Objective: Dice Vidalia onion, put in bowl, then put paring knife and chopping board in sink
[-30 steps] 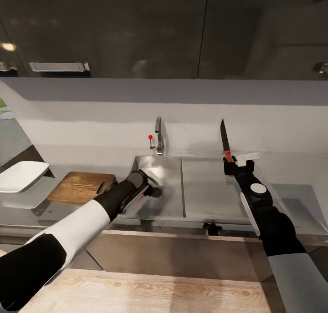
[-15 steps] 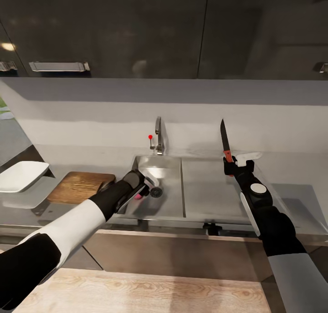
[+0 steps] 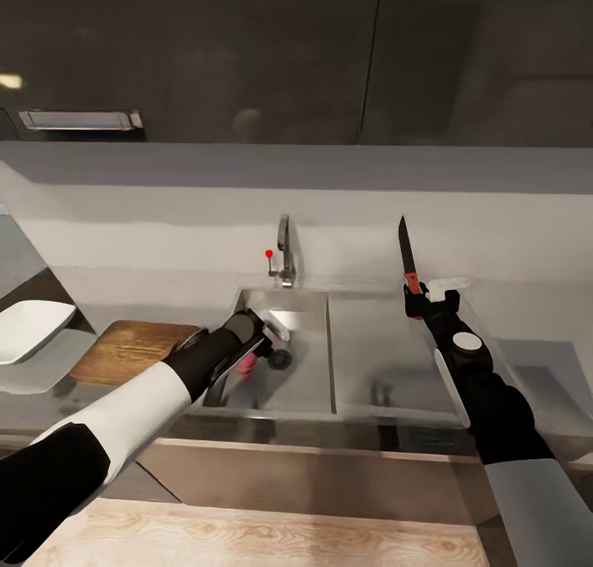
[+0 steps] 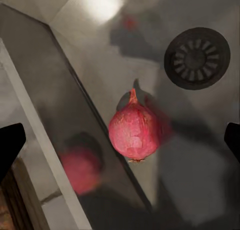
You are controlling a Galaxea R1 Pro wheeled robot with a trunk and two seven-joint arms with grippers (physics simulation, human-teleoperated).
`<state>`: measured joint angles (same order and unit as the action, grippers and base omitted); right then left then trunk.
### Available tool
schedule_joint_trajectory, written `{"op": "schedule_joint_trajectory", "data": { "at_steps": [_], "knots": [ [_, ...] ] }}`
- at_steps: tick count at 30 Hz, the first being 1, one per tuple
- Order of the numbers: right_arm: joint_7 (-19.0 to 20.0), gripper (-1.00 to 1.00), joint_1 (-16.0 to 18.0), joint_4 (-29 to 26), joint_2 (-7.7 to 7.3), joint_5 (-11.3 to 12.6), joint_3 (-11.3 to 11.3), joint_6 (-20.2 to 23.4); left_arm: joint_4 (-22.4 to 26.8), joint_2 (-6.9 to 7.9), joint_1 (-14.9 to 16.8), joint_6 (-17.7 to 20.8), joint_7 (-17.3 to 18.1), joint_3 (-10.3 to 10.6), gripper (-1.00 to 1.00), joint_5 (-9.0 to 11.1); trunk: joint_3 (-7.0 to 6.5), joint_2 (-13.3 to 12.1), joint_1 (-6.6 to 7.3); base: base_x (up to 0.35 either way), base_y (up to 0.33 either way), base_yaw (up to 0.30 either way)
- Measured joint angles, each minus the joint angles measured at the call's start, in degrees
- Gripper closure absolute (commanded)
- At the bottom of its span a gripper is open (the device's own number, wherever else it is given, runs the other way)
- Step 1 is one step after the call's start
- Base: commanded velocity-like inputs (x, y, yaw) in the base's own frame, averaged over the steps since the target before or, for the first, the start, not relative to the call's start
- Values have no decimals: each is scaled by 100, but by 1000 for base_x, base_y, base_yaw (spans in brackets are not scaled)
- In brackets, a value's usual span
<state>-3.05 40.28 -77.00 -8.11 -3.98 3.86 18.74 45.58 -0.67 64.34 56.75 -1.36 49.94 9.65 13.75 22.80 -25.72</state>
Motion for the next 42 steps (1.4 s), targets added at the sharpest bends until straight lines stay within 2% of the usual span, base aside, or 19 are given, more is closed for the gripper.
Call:
{"op": "schedule_joint_trajectory", "data": {
  "at_steps": [19, 23, 29, 42],
  "knots": [
    [-6, 100, 1, 0, -1, 0, 0, 0, -8, -4, 0, 8, 1, 386, -100, 0, 22, -1, -3, 23, -1, 0],
    [-6, 100, 1, 0, 0, 0, 0, 0, -9, -5, 0, 8, 47, 402, -100, 10, 57, -1, -3, 0, 0, 0],
    [-6, 100, 1, 0, -1, 0, 0, 0, -26, 1, 0, -1, 473, 406, -100, 23, 111, -1, -3, 0, 0, 0],
    [-6, 100, 1, 0, 0, 0, 0, 0, -32, 9, 0, -8, 571, 406, -100, 6, 217, -1, -3, 0, 0, 0]
  ]
}}
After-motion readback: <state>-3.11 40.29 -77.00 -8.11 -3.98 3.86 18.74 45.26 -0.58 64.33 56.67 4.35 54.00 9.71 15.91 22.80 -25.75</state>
